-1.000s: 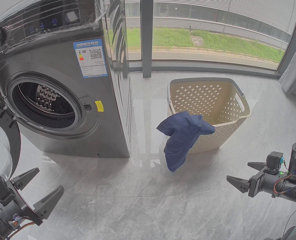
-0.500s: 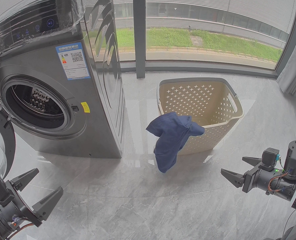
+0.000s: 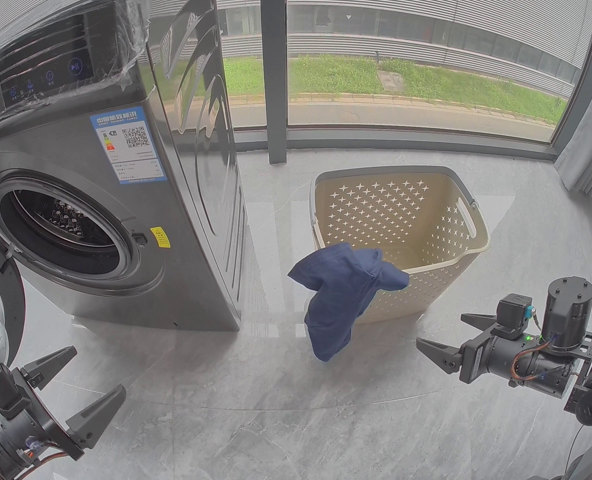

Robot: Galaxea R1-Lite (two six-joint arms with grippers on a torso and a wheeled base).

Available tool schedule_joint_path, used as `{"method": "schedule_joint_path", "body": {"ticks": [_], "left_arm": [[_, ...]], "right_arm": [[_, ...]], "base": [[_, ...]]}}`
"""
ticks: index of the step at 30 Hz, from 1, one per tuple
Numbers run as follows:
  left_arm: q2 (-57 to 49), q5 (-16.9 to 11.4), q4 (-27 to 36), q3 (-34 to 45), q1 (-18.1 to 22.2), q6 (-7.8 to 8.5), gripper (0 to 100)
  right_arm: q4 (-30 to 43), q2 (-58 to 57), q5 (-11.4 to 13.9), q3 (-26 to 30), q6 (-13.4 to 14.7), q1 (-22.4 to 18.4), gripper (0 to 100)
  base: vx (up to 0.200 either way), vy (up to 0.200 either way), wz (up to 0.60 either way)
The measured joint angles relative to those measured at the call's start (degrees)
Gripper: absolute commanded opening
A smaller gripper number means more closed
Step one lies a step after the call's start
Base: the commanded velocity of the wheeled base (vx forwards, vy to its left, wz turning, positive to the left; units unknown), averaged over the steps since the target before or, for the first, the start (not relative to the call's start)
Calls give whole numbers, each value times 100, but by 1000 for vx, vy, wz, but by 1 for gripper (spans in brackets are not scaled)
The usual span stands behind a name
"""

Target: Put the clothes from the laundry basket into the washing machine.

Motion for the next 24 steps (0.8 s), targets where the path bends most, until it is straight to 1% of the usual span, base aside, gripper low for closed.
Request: {"method": "schedule_joint_path", "body": {"ticks": [1, 5, 8, 10, 13, 17, 21, 24], "left_arm": [[-13, 16, 7, 0, 2, 5, 100], [-41, 119, 32, 0, 80, 33, 100], [-72, 154, 115, 0, 315, 60, 100], [-133, 156, 295, -2, 455, 77, 100], [-372, 152, 708, 0, 636, 82, 100], [-1003, 95, 1374, 0, 869, 79, 100], [-1830, -134, 2334, 2, 1156, 77, 100], [-2423, -345, 2893, 2, 1359, 74, 100]], "right_arm": [[-2, 51, 0, -72, 0, 5, 100], [-2, 302, -12, -357, -13, -22, 100], [-2, 496, -11, -514, -16, -48, 100], [-7, 614, -11, -581, -16, -61, 100], [-51, 761, -9, -641, -16, -69, 100], [-200, 925, -6, -680, -35, -74, 100], [-396, 1104, -6, -711, -96, -74, 100], [-525, 1276, -9, -752, -139, -63, 100]], "base": [[200, 0, 0], [0, 0, 0], [0, 0, 0], [0, 0, 0], [0, 0, 0], [0, 0, 0], [0, 0, 0], [0, 0, 0]]}}
